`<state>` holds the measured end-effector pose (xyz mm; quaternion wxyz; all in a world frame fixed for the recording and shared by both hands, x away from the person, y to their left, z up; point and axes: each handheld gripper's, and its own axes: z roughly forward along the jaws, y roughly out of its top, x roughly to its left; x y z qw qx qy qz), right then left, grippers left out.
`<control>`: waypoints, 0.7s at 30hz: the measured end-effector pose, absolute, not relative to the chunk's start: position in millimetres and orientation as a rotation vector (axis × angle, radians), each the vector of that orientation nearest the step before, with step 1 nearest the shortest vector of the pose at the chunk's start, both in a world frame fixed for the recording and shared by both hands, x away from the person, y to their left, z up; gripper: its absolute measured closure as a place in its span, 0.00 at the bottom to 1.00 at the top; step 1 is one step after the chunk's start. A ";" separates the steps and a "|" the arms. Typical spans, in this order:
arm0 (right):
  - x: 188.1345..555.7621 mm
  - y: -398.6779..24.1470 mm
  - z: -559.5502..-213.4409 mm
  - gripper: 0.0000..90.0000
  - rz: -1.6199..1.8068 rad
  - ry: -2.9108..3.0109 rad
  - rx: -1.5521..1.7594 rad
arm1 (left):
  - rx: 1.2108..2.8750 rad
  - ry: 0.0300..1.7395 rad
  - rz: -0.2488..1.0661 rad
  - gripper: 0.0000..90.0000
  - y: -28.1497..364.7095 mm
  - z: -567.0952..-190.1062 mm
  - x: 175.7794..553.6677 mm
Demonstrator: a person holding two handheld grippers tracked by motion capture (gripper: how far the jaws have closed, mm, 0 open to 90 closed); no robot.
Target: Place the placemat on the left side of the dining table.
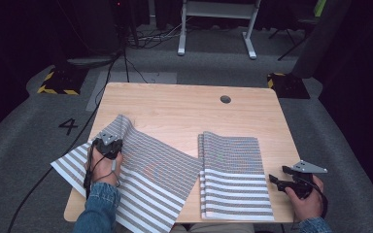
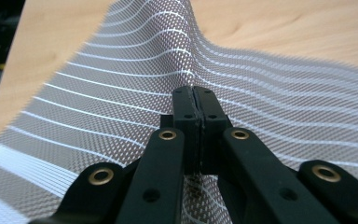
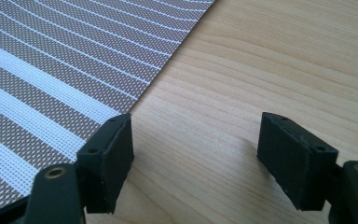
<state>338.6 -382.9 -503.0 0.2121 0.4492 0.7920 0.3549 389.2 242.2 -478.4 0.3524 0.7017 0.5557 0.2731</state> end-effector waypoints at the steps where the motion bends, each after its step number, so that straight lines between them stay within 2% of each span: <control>1: 338.6 -382.8 -503.0 0.30 0.985 2.200 1.248 | 1.824 1.415 0.718 0.99 241.5 -473.6 389.6; 11: 338.3 -382.6 -502.9 0.30 0.986 2.200 1.250 | 1.939 1.126 0.780 0.99 221.5 -434.6 407.9; 21: 337.6 -382.1 -502.9 0.30 0.997 2.195 1.258 | 2.008 0.916 0.810 0.98 189.3 -417.3 456.4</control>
